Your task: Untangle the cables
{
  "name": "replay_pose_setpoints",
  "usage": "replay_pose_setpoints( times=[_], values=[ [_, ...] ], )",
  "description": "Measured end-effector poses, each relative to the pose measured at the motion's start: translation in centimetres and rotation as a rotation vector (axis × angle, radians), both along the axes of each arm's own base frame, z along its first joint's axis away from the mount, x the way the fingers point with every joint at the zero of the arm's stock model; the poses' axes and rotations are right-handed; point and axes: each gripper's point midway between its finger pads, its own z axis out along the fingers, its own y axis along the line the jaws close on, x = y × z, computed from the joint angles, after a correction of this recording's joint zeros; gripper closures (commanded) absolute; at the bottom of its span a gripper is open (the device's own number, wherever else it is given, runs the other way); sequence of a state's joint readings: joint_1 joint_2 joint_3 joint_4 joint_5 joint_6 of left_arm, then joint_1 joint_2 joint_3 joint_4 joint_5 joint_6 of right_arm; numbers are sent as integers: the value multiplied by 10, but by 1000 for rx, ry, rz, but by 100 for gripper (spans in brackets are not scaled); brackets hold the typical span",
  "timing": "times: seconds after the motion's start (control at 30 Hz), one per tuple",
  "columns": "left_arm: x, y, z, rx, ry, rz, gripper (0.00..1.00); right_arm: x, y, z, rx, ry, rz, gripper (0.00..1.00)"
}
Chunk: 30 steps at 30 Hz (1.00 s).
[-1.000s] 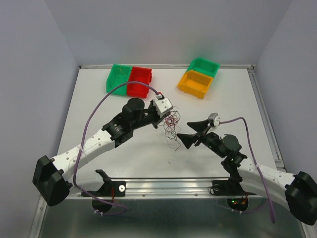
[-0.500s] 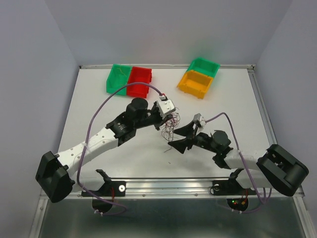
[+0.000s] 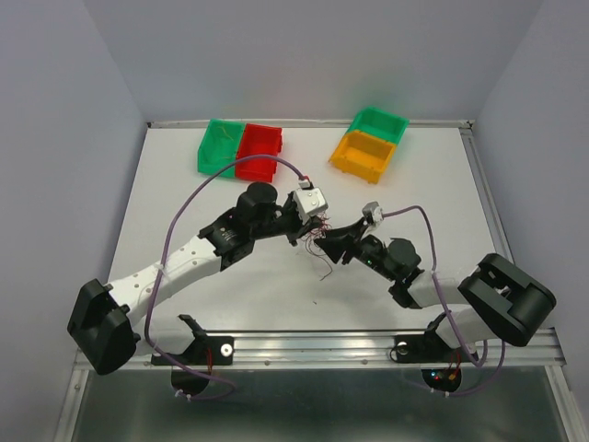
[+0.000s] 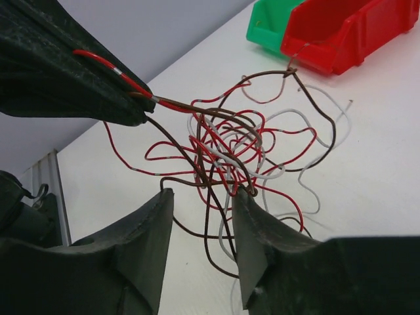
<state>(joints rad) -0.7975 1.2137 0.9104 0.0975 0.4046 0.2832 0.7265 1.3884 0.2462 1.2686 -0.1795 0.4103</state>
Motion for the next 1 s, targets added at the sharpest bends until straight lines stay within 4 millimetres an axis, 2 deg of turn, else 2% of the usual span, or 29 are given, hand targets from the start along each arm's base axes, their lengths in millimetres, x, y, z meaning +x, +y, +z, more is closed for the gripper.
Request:
replay_pose_setpoints(
  times=[0.13,0.3,0.43,0.63,0.83,1.0],
  values=[
    [-1,0,0,-2,6,-1,100,3,6,0,4,10,13,79],
    [0,2,4,-8,2,13,100,18,-3,4,33,30,-83,82],
    [-3,5,17,-35,-22,12,100,40,-24,8,65,45,-260,83],
    [-15,6,30,-64,-33,-31,100,77,-63,-14,20,157,-577,78],
    [-31,11,43,-89,-42,-80,100,87,-98,-36,-38,224,-790,79],
    [-40,26,75,-151,-103,-53,100,87,-118,-46,-80,245,-888,87]
  ],
)
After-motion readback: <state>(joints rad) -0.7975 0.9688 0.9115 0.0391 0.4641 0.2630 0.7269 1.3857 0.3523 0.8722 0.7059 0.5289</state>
